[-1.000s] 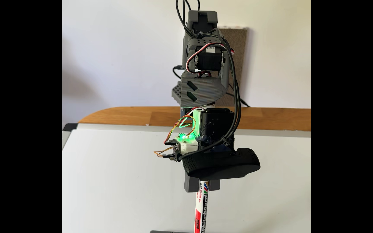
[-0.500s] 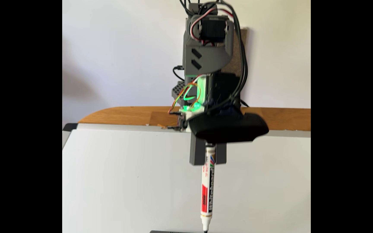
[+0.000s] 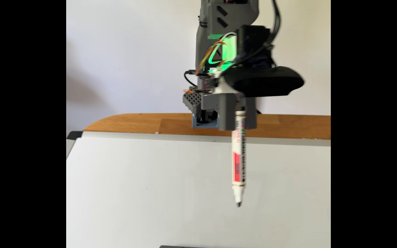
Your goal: Draw a face
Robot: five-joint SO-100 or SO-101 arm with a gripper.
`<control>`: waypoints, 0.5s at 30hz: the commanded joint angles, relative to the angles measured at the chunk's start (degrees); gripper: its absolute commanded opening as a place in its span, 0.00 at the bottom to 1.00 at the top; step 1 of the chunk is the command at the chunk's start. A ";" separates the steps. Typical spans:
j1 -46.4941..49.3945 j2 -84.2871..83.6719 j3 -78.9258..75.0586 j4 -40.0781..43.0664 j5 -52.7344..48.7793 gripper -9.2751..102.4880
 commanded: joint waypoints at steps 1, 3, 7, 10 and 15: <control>-1.93 4.92 -0.35 0.35 -7.91 0.08; -2.29 4.92 -0.35 0.00 -14.68 0.08; -2.37 2.99 -0.26 0.26 -29.53 0.08; -2.11 -0.18 -0.26 0.35 -39.20 0.08; -2.37 -4.13 -0.35 0.26 -50.19 0.08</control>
